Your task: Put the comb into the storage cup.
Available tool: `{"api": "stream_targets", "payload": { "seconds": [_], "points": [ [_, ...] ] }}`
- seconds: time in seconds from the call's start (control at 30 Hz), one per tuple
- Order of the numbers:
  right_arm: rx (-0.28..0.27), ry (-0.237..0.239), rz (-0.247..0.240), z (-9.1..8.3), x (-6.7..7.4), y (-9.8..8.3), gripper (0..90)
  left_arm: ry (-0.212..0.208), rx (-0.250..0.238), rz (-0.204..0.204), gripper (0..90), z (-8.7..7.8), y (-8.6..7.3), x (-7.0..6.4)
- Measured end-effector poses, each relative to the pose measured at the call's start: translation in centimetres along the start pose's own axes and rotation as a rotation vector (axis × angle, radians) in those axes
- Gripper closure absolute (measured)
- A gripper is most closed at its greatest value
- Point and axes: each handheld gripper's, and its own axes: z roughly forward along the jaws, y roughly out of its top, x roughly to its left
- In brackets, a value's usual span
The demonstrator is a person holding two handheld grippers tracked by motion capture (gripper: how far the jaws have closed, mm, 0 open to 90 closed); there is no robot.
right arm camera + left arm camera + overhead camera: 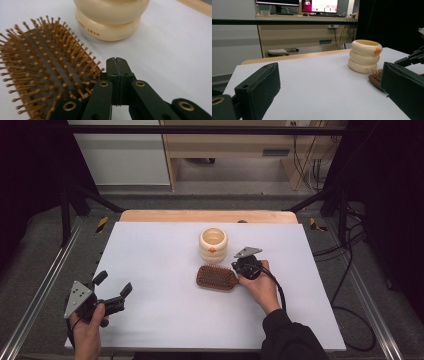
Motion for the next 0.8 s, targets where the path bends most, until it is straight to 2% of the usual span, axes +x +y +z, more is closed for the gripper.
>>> {"api": "stream_targets", "payload": {
  "seconds": [0.07,0.33,0.43,0.63,0.8],
  "points": [
    [0.027,-0.003,0.000,0.4,-0.1,0.1,90.0,-0.001,0.001,0.000,2.7,0.0,0.0,0.0],
    [0.074,0.015,-0.005,1.6,-0.3,-0.2,90.0,-0.001,-0.002,-0.002,2.7,0.0,0.0,0.0],
    [0.080,0.012,-0.039,1.9,0.0,-0.2,90.0,-0.001,-0.001,-0.002,2.7,0.0,0.0,0.0],
    [0.076,0.014,-0.054,2.0,0.2,-0.3,90.0,-0.001,-0.001,-0.001,2.7,0.0,0.0,0.0],
    [0.081,0.039,-0.097,2.1,1.5,0.0,90.0,0.000,-0.002,-0.002,2.7,0.0,0.0,0.0]
  ]
}}
